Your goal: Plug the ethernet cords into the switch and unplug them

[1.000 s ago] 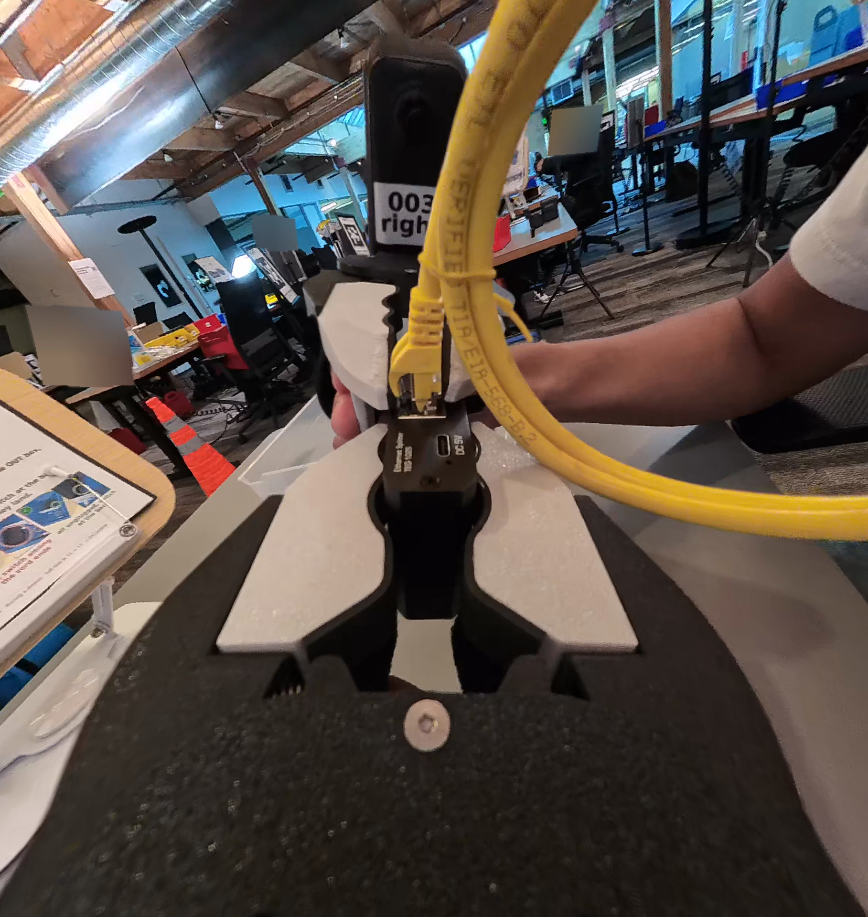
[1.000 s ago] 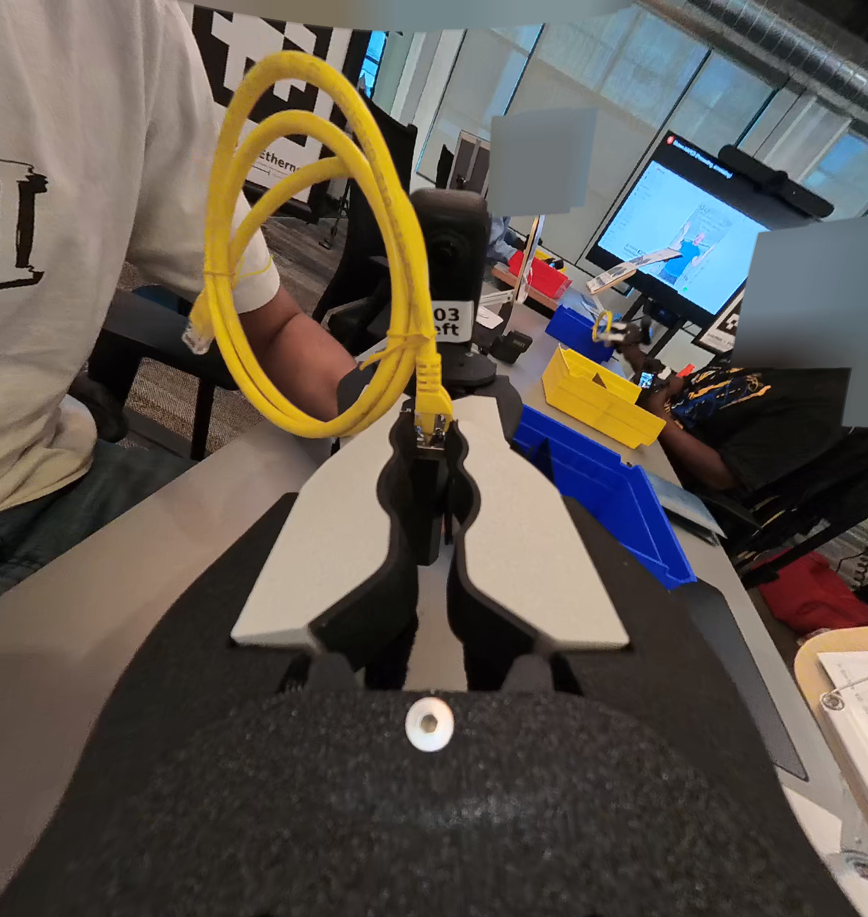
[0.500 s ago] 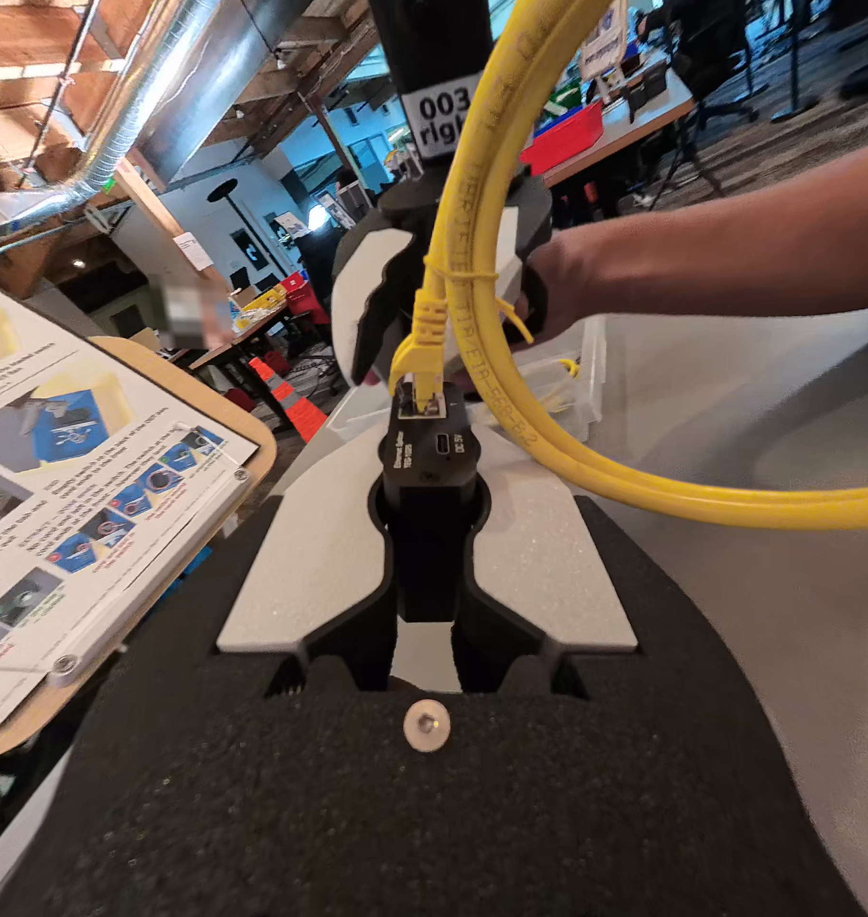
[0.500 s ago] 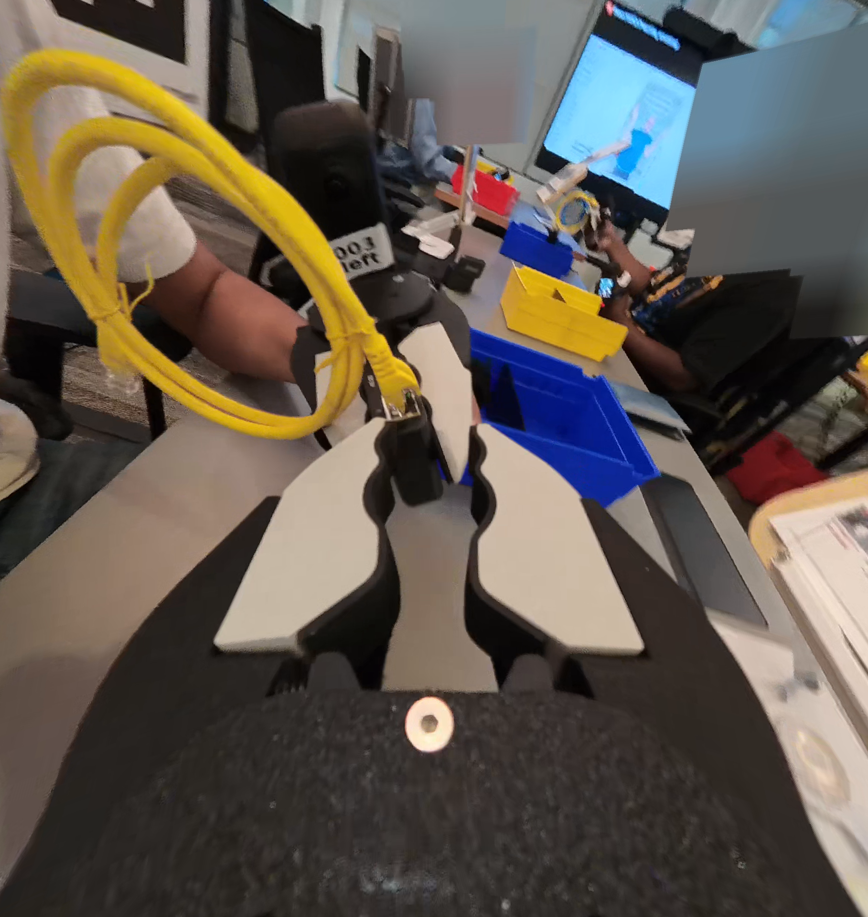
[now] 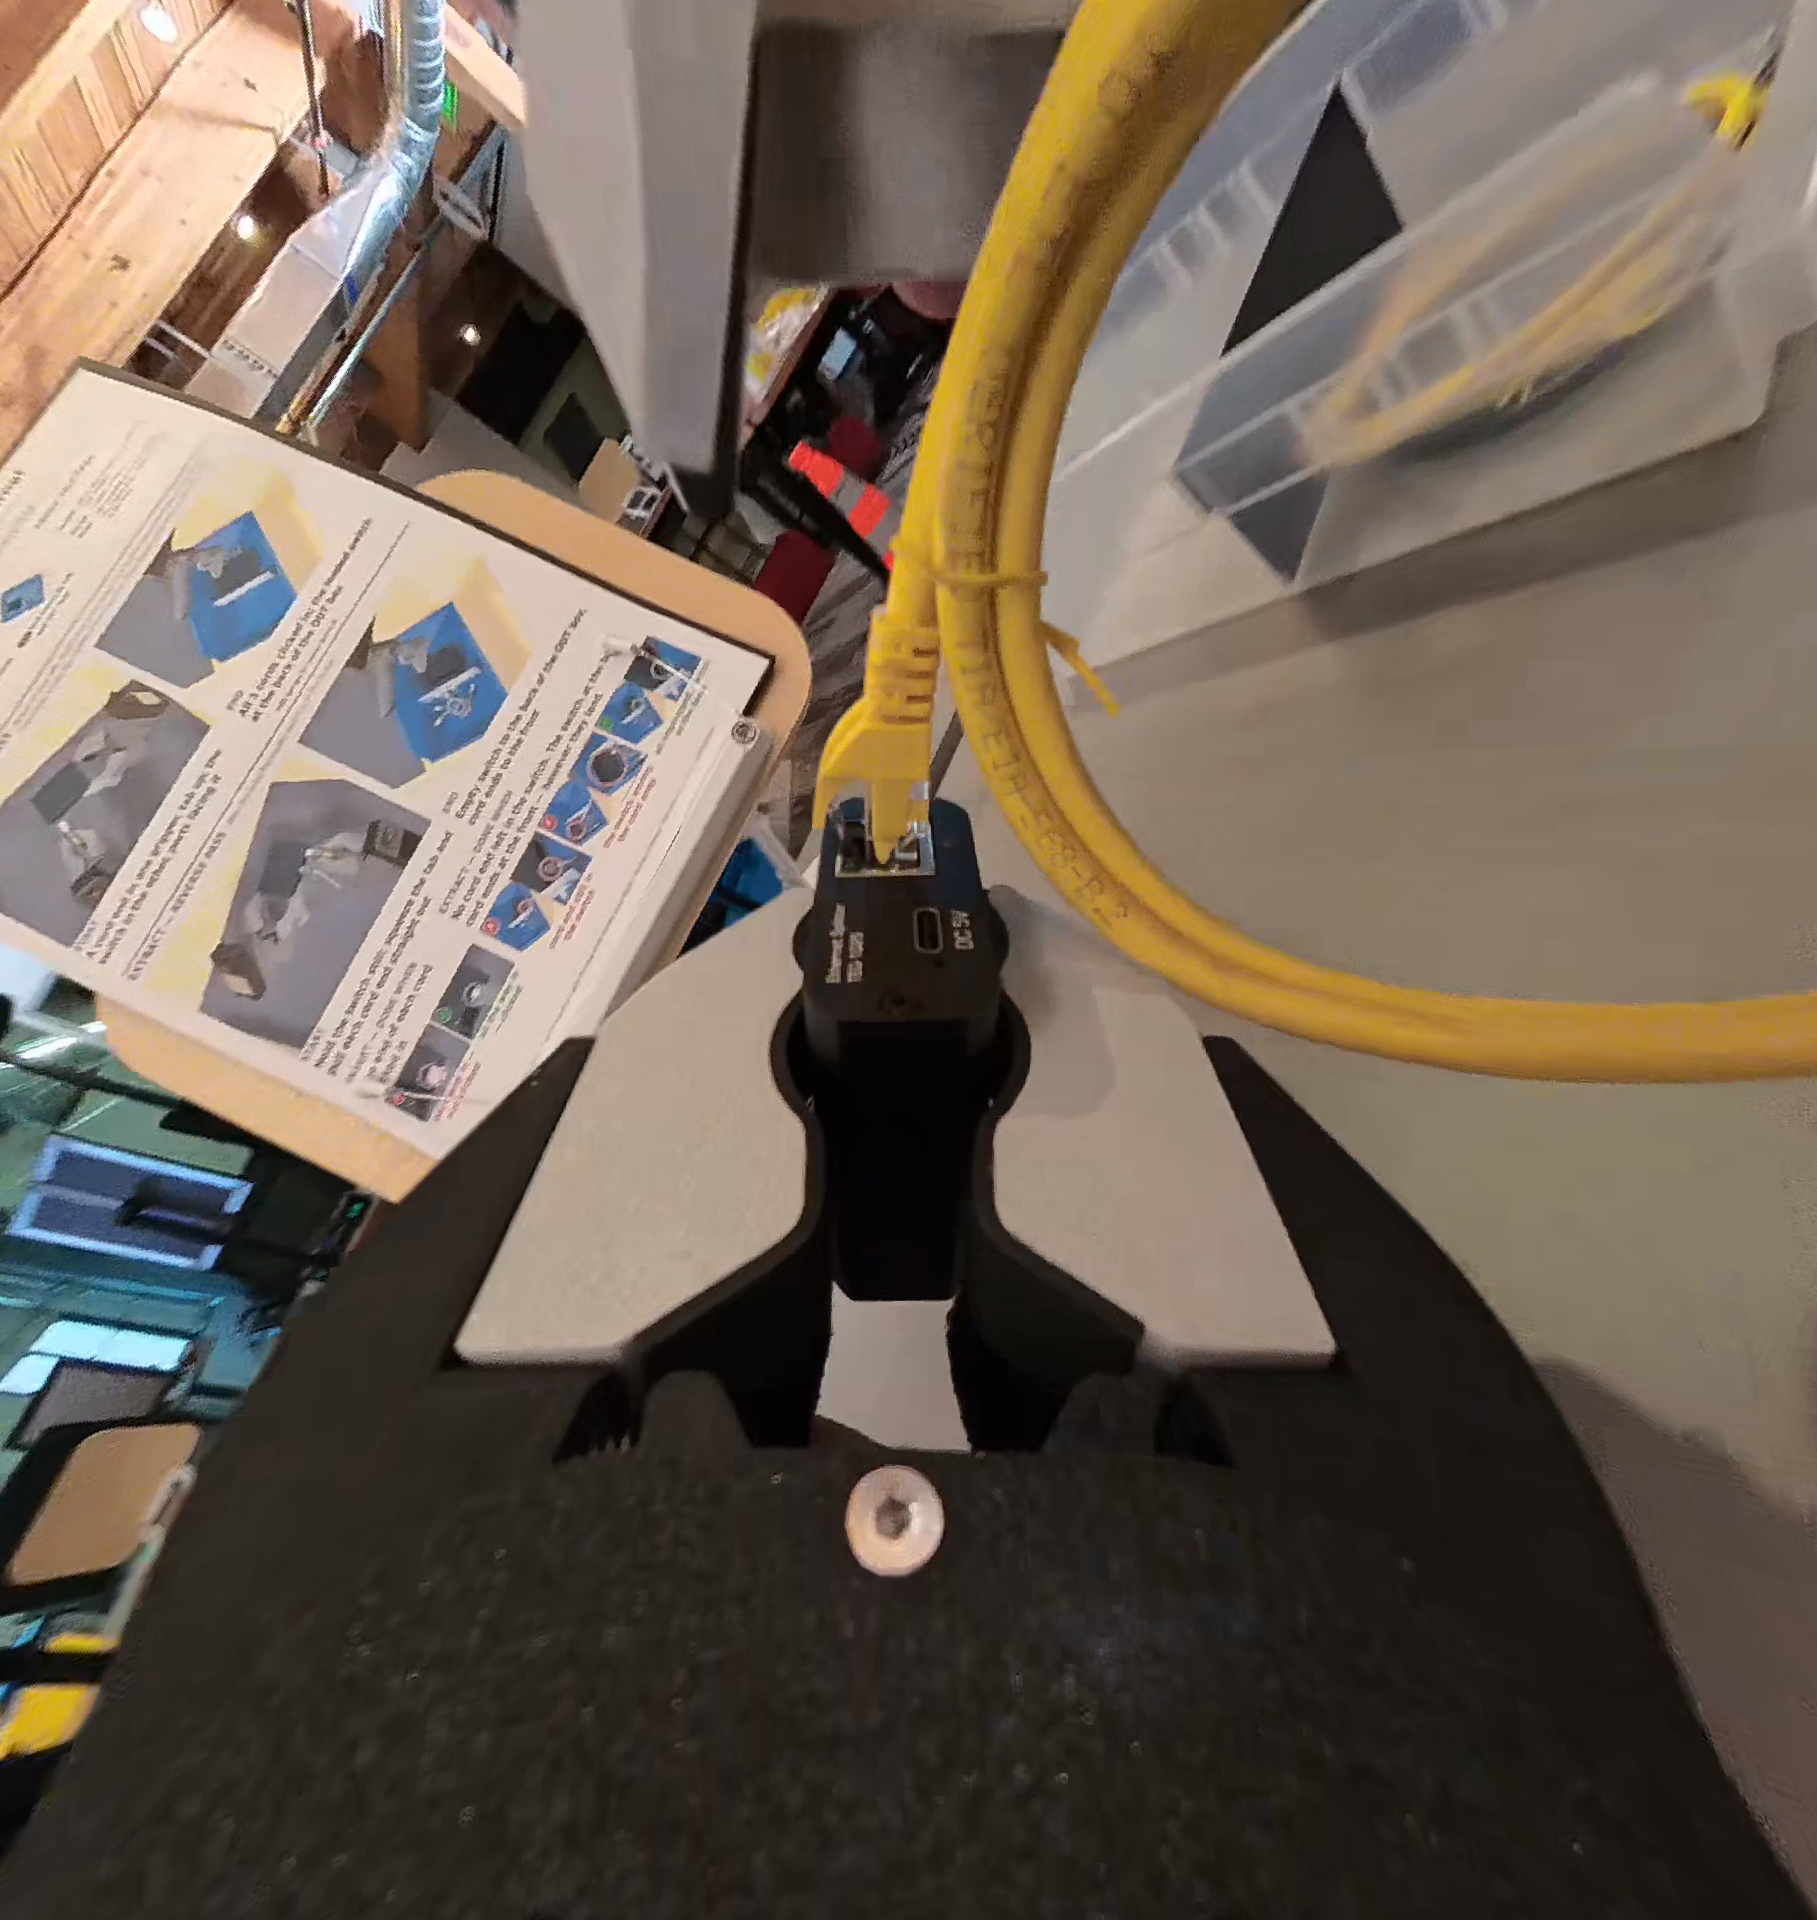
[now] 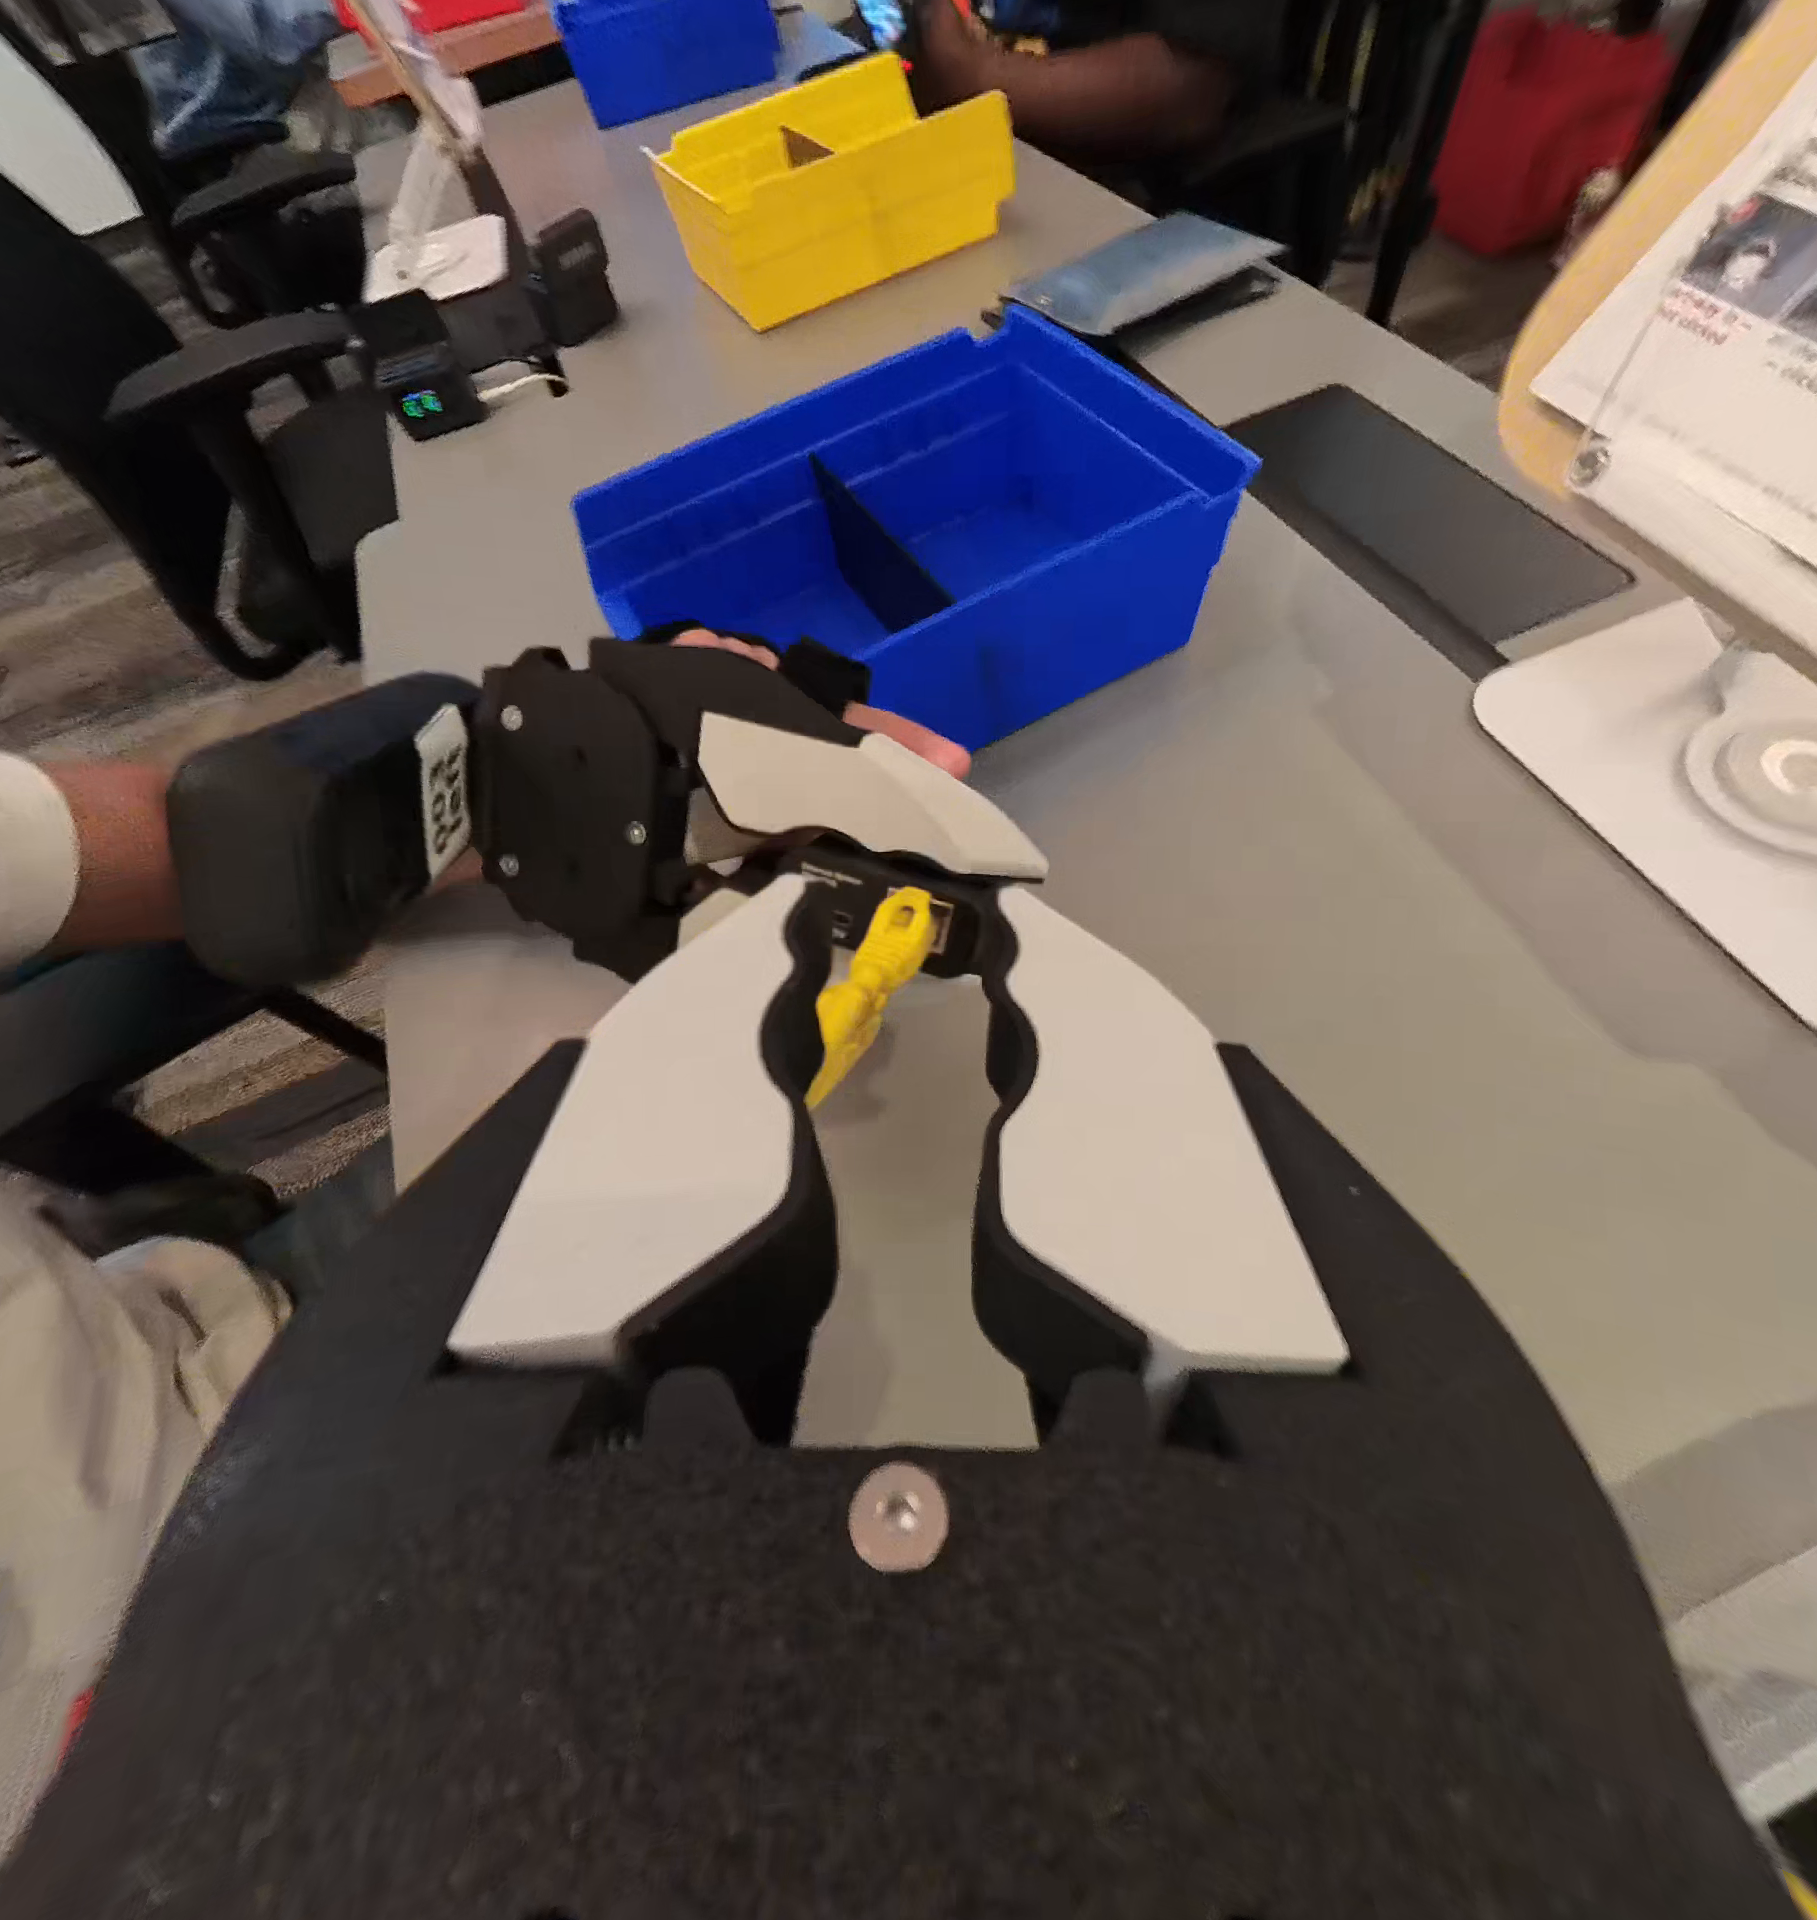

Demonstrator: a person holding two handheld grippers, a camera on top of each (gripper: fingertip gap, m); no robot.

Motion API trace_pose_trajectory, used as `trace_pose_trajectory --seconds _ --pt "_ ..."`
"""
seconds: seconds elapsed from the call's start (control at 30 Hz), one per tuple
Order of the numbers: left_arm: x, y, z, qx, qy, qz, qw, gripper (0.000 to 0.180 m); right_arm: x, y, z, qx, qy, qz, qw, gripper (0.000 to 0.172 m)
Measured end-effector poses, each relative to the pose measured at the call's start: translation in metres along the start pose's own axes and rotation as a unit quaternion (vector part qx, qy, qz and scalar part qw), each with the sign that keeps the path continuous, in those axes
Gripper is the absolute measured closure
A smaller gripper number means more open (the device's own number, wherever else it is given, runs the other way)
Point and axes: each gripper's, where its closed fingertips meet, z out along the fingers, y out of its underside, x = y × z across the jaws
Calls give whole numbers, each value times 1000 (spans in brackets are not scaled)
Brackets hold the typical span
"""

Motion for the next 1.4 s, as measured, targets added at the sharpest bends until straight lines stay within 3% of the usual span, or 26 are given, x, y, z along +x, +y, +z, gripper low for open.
trace_pose_trajectory --seconds 0.17,0.23,0.3,0.47,0.63,0.7,0.87,1.1,1.4 --pt "5 9 3 -31 -22 66 997 155 9 27 12 -98 105 -25 989 149" --pt "8 12 4 -45 -29 101 993 155 11 35 11 -140 132 -44 980 139" --pt "11 14 5 -55 -37 137 988 155 5 39 12 -162 129 -49 977 127" --pt "16 12 6 -57 -34 142 988 155 5 55 23 -196 129 -40 971 135" --pt "17 10 7 -62 -44 152 985 155 7 64 32 -190 124 -9 974 139" --pt "19 9 7 -67 -44 155 985 155 9 71 34 -205 129 -4 970 158" --pt "16 9 8 -69 -46 136 987 155 10 66 35 -174 123 7 977 159" --pt "21 10 12 -78 -50 151 984 154 11 74 32 -189 114 26 975 159" --pt "27 23 22 -149 -64 136 977 156 19 85 32 -217 164 23 962 159"
